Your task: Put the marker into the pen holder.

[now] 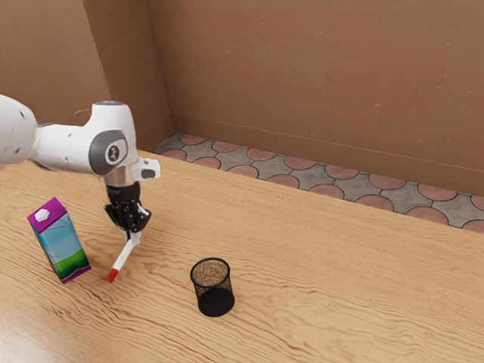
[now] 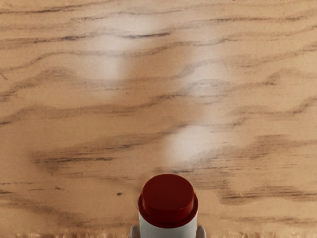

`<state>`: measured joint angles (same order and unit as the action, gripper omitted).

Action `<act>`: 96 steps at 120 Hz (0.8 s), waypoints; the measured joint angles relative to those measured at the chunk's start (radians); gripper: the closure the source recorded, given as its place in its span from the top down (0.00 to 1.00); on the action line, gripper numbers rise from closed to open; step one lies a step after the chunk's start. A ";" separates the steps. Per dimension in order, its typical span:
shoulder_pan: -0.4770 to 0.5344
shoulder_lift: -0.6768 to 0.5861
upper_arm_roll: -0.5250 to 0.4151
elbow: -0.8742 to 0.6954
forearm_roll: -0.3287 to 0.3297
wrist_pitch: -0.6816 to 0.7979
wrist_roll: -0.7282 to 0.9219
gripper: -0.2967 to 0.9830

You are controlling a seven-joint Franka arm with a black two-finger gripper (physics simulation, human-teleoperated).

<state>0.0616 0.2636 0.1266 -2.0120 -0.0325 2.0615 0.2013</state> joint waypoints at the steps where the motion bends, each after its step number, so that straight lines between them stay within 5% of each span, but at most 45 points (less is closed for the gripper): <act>1: -0.001 -0.013 -0.005 -0.010 0.001 0.005 -0.002 0.15; 56: -0.151 -0.319 -0.172 -0.176 0.071 0.310 -0.152 0.16; 96: -0.123 -0.393 -0.268 -0.259 0.085 0.441 -0.268 0.17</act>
<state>-0.0613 -0.1297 -0.1412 -2.2710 0.0523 2.5027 -0.0664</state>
